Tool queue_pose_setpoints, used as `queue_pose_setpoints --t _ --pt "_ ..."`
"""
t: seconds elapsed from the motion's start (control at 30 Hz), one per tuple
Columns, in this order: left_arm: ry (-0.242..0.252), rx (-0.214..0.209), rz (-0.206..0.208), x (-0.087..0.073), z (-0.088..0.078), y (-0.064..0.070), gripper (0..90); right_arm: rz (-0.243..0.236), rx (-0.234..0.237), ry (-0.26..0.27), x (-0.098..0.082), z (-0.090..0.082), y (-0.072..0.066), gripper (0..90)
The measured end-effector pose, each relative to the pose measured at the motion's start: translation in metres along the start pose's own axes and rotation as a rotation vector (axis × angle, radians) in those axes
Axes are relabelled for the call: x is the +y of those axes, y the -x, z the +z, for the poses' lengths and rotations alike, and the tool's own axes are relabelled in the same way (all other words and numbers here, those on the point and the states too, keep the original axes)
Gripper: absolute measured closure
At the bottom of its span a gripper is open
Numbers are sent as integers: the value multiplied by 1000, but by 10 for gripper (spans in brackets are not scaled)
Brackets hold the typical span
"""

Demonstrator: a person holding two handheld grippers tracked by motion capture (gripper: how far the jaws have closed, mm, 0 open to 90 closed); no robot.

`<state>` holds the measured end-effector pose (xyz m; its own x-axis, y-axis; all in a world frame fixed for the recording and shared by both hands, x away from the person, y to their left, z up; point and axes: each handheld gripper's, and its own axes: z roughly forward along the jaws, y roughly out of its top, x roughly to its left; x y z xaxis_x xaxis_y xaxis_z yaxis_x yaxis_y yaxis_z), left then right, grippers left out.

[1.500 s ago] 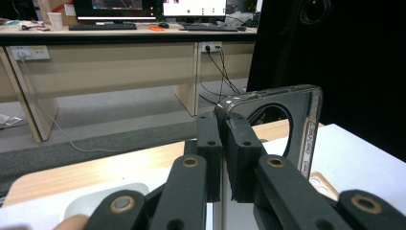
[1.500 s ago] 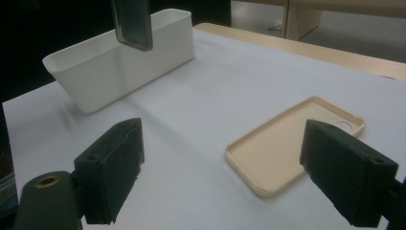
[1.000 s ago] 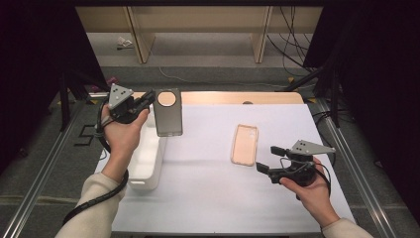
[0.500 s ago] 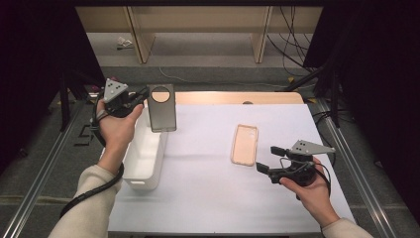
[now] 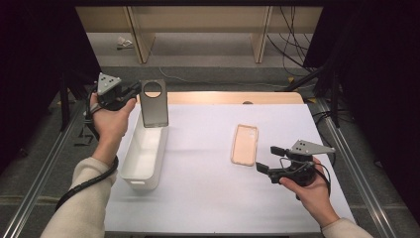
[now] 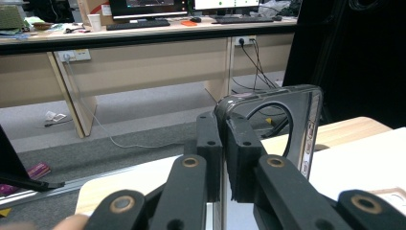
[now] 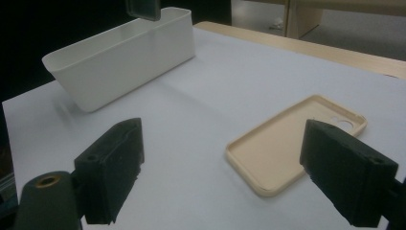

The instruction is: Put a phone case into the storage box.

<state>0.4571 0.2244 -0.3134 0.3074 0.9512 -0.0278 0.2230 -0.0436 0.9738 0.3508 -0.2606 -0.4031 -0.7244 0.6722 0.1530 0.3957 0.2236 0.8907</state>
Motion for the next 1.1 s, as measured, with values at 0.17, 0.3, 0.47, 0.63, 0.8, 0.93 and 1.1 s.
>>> queue_pose_setpoints --t 0.17,0.3,0.47,0.63,0.8,0.93,1.1 --pt "-12 3 1 -3 7 -5 848 3 -1 0 0 0 0 161" --pt "-21 13 1 -4 11 -8 848 2 0 0 0 0 1 161" --pt "-29 18 -6 -5 16 -12 848 2 0 0 0 0 1 161" --pt "-31 20 -4 -4 19 -13 848 4 -2 -1 -1 1 1 161" --pt "-34 24 -9 -3 21 -15 849 4 -2 0 -1 1 1 161" --pt "-37 25 -10 -2 22 -17 849 4 -1 -1 -1 1 1 161" --pt "-41 35 -14 -1 22 -22 849 4 -1 -3 -1 1 1 161"
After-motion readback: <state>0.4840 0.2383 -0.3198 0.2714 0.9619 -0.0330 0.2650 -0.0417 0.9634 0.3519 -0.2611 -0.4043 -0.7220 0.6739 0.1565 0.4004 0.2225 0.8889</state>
